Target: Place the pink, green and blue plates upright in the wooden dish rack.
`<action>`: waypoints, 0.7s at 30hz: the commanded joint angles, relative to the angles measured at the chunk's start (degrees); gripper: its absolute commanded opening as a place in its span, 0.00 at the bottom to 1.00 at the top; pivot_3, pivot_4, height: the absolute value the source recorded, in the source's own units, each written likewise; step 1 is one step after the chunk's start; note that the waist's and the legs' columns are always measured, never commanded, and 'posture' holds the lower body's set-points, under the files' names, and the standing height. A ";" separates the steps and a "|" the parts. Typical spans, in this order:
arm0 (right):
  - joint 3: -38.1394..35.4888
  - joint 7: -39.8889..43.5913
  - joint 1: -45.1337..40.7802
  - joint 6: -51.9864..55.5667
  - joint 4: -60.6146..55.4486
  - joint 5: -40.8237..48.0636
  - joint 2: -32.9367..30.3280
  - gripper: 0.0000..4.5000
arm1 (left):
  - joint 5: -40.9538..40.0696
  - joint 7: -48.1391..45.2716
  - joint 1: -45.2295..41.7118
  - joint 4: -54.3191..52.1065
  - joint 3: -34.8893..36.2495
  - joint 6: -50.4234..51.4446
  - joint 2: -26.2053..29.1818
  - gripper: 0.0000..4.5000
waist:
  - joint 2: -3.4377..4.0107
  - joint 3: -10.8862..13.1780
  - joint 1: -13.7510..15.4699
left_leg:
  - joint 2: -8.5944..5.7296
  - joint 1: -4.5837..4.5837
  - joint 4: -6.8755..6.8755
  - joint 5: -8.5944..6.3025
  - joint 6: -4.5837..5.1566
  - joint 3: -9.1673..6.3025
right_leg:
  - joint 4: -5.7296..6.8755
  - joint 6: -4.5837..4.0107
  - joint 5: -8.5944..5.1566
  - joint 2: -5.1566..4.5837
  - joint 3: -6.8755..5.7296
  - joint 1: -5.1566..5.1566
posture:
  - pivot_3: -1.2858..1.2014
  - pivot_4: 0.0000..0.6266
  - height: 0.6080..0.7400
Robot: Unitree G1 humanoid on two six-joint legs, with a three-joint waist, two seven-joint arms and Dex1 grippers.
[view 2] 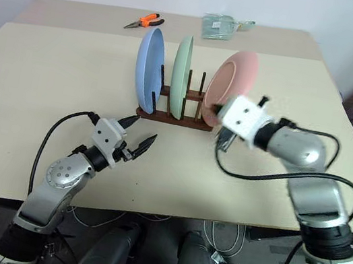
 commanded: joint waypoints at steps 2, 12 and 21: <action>-8.44 -3.18 -3.25 0.76 1.49 1.35 -1.31 0.01 | -1.24 -0.75 -0.07 -1.71 0.43 -0.40 0.23 0.78 | 0.00 0.00 0.02 | 0.00 0.00 0.01 0.00 0.00 0.02 | 0.00 0.00 0.00 -0.01 0.02 0.00 | 0.52 0.24 1.00; -0.16 -5.06 -2.18 -7.62 9.37 -9.51 -3.12 0.01 | -1.08 -1.14 -0.90 -0.63 0.11 -0.68 0.04 0.78 | 0.01 0.00 -0.21 | 0.00 0.03 0.01 0.00 0.01 0.18 | 0.01 -0.01 0.00 -0.01 0.06 0.01 | 0.52 0.24 1.00; 0.57 -2.81 -5.44 -7.21 7.67 -6.73 -0.69 0.01 | 0.26 -0.16 0.34 -0.88 -0.11 -1.45 0.18 0.78 | 0.01 0.00 0.08 | -0.01 0.03 0.03 -0.01 0.02 0.22 | 0.03 0.00 0.00 -0.01 0.12 0.00 | 0.52 0.24 1.00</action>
